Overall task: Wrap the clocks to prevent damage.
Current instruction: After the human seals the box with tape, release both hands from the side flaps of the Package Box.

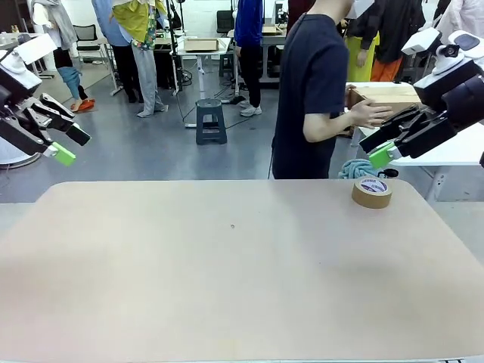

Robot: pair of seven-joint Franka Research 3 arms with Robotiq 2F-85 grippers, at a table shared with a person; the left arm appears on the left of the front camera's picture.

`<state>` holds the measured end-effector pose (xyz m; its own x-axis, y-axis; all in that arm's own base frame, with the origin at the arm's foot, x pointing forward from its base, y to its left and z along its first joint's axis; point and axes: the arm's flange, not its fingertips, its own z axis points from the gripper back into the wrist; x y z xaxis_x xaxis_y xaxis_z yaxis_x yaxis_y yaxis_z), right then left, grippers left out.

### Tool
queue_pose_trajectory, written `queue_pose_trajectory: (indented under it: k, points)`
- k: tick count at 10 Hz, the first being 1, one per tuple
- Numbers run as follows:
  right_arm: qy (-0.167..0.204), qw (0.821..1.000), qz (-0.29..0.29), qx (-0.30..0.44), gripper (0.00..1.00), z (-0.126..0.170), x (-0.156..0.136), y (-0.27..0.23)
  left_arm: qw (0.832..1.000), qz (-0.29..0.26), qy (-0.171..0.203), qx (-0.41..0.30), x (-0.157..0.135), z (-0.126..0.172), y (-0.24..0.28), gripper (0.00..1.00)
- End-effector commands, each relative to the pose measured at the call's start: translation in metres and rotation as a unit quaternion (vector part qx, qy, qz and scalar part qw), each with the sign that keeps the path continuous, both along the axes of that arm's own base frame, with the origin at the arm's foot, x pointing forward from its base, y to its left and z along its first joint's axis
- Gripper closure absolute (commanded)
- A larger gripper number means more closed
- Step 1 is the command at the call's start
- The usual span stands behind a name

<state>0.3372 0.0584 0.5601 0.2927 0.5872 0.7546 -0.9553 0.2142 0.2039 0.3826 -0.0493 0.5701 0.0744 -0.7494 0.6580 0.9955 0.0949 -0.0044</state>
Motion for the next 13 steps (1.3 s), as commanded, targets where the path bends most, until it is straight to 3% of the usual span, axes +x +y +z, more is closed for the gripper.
queue_pose_trajectory:
  k: [1,2,5,7,8,9,13]
  points:
    - [0.015,0.999,-0.039,-0.032,0.0,0.008,0.002,0.005,0.999,0.03,0.006,0.032,-0.002,0.007,0.002,0.0]
    - [0.0,1.0,0.0,0.0,0.0,0.0,0.0,0.0,1.0,0.0,0.0,0.0,0.0,0.0,0.0,0.0]
    - [0.002,1.0,-0.009,-0.004,0.0,0.003,0.001,0.001,1.0,0.005,0.002,0.006,0.0,0.001,0.001,0.0]
    - [-0.038,0.994,-0.035,0.099,0.0,0.004,0.009,-0.031,0.986,0.035,-0.002,-0.162,0.005,0.003,0.031,0.0]
    - [-0.027,0.984,-0.063,0.163,0.0,-0.001,0.018,-0.054,0.976,0.057,0.001,-0.21,0.012,0.003,0.047,0.0]
    - [-0.021,0.979,-0.1,0.179,0.0,-0.01,0.024,-0.073,0.967,0.091,0.002,-0.237,0.015,-0.003,0.057,0.0]
    - [-0.005,0.973,-0.132,0.189,0.0,-0.035,0.025,-0.101,0.959,0.157,0.013,-0.236,0.029,-0.026,0.081,0.0]
